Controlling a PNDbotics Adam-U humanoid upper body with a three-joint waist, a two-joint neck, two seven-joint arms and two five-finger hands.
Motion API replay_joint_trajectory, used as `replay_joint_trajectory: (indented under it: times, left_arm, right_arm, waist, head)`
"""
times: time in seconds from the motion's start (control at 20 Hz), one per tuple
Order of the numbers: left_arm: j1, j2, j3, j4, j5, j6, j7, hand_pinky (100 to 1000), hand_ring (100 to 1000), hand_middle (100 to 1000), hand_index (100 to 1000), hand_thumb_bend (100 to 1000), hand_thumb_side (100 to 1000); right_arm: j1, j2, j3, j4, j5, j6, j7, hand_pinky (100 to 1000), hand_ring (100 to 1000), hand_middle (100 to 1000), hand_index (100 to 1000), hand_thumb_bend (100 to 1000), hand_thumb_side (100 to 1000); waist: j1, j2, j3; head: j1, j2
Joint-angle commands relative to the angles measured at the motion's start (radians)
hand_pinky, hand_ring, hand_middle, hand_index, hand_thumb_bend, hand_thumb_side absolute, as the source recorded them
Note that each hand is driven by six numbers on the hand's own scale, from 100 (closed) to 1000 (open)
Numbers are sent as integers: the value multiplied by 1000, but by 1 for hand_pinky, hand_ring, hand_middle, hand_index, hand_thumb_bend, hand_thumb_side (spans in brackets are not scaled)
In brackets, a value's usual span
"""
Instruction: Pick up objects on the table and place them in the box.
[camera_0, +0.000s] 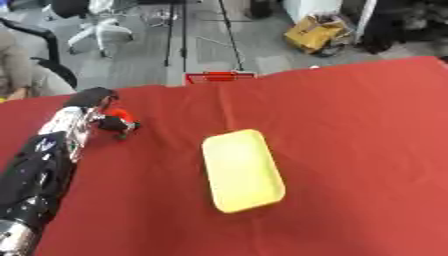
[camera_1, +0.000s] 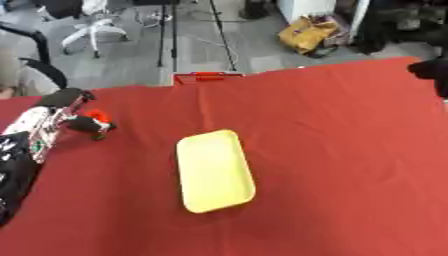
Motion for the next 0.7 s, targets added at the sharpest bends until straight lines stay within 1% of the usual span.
replay_joint_trajectory:
  times: [0.05,0.1,0.2,0.35,0.4,0.7]
  left_arm:
    - [-14,23,4,-3,9,4,3,750,754,779,893,710,545]
    - [-14,23,3,-1,9,5,-1,750,754,778,892,706,543]
    - [-13,24,3,3,7,9,-9,745,751,776,891,670,532]
    - [-12,24,5,7,6,25,-16,738,747,776,888,654,533]
    - [-10,24,6,8,6,33,-14,735,746,776,886,632,535]
    - [3,20,7,28,3,71,13,730,743,773,885,617,540]
  right_arm:
    - [-11,-16,-6,-8,-2,-2,2,747,705,843,943,441,884]
    - [-11,-16,-6,-8,-2,-2,2,747,705,843,943,441,884]
    - [-11,-16,-6,-7,-2,-3,2,747,705,843,944,441,884]
    - [-11,-15,-6,-7,-2,-3,3,747,705,843,944,441,885]
    - [-11,-15,-6,-7,-2,-3,3,748,705,843,944,440,885]
    - [-12,-15,-6,-6,-3,-3,3,748,705,843,944,436,889]
  waist:
    - [-4,-28,1]
    - [-4,-28,1]
    - [-4,-28,0]
    - [-3,-28,-1]
    - [-3,-28,-1]
    - [-2,-28,-3]
  head:
    - [12,7]
    - [12,7]
    - [12,7]
    - [11,8]
    - [11,8]
    - [7,4]
